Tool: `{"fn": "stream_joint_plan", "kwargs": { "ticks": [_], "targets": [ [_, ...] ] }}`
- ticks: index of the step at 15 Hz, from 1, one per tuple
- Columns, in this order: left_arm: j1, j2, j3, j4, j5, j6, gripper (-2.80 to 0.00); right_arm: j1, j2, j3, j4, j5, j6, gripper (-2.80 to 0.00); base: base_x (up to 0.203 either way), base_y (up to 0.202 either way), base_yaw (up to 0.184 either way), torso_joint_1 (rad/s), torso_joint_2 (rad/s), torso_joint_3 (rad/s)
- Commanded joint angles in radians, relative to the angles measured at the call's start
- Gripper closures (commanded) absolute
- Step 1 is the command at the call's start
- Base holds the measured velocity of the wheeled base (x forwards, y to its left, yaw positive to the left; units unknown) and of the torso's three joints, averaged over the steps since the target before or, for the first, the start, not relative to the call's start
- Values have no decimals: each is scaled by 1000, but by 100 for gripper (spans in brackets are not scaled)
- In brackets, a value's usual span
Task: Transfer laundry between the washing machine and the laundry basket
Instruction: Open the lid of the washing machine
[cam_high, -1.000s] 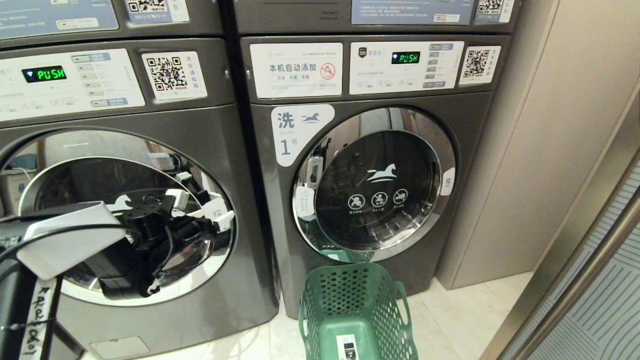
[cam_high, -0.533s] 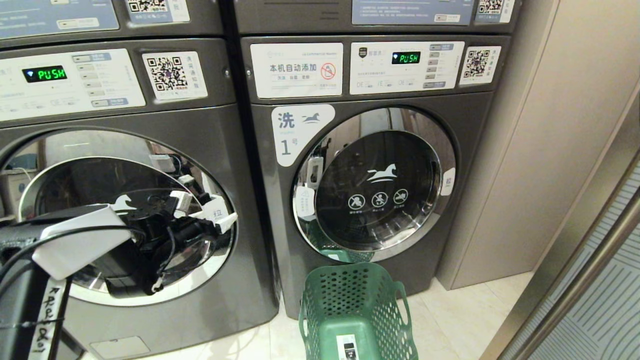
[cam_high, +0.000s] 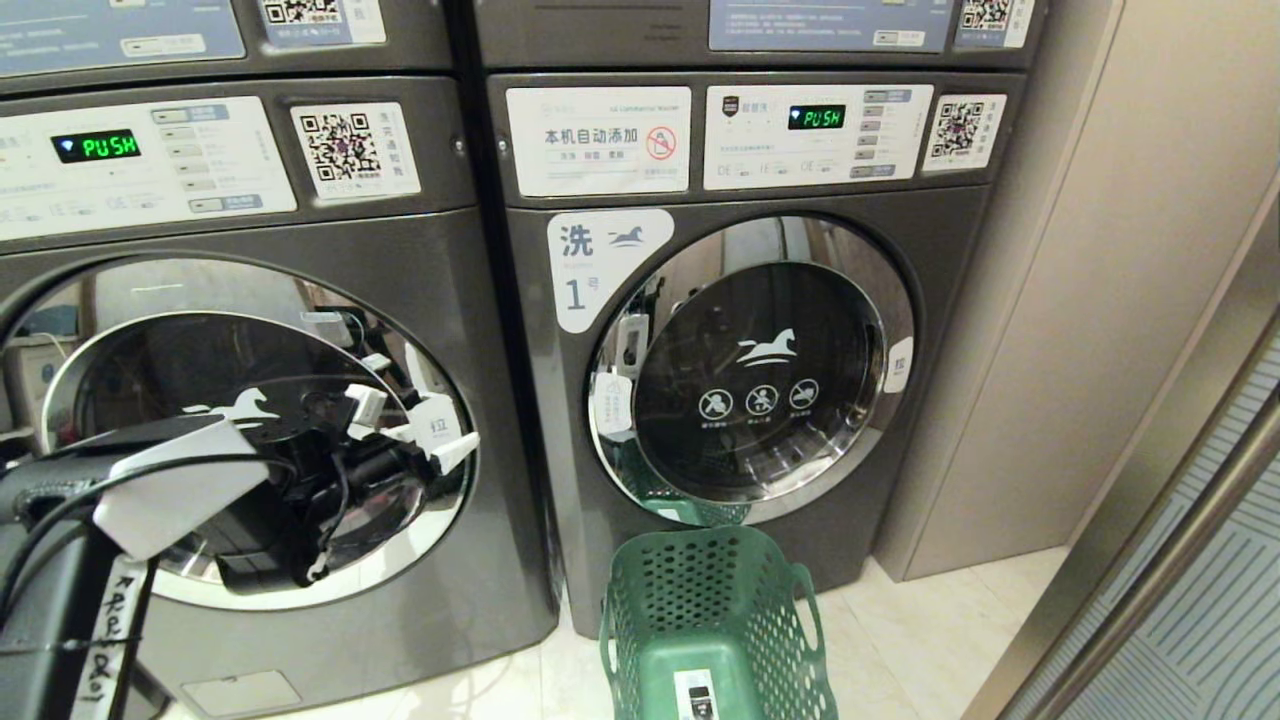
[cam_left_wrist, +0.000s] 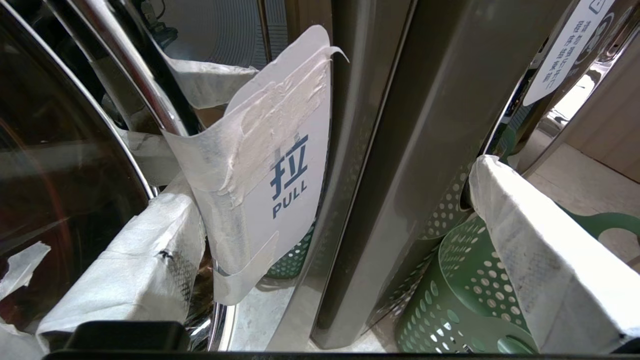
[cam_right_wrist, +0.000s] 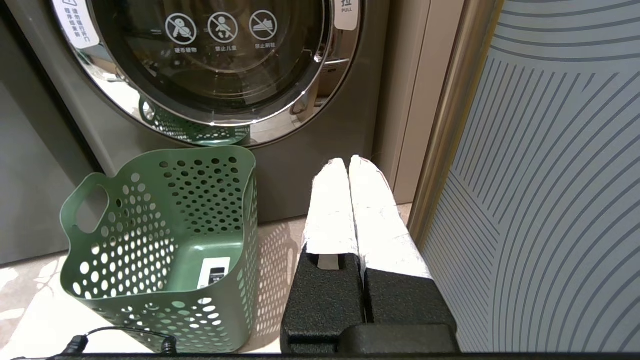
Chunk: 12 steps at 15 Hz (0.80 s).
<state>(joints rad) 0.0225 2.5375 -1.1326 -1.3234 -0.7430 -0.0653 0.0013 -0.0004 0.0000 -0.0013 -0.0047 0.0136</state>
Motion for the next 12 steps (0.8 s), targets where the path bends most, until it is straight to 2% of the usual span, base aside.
{"fn": "stream_joint_plan", "kwargs": {
  "ticks": [1, 4, 6, 9, 12],
  "targets": [
    [-18, 8, -3, -5, -31, -2, -280, 0, 0, 0, 0, 0, 0, 0, 0, 0, 0, 0, 0, 0],
    [-40, 9, -3, -11, -66, -3, -280, 0, 0, 0, 0, 0, 0, 0, 0, 0, 0, 0, 0, 0],
    [-47, 8, -3, -17, -129, -4, -280, 0, 0, 0, 0, 0, 0, 0, 0, 0, 0, 0, 0, 0],
    [-62, 7, -1, -36, -144, -7, -280, 0, 0, 0, 0, 2, 0, 0, 0, 0, 0, 0, 0, 0],
    [-82, 10, 5, -100, -168, -59, -280, 0, 0, 0, 0, 0, 0, 0, 0, 0, 0, 0, 0, 0]
  ]
}}
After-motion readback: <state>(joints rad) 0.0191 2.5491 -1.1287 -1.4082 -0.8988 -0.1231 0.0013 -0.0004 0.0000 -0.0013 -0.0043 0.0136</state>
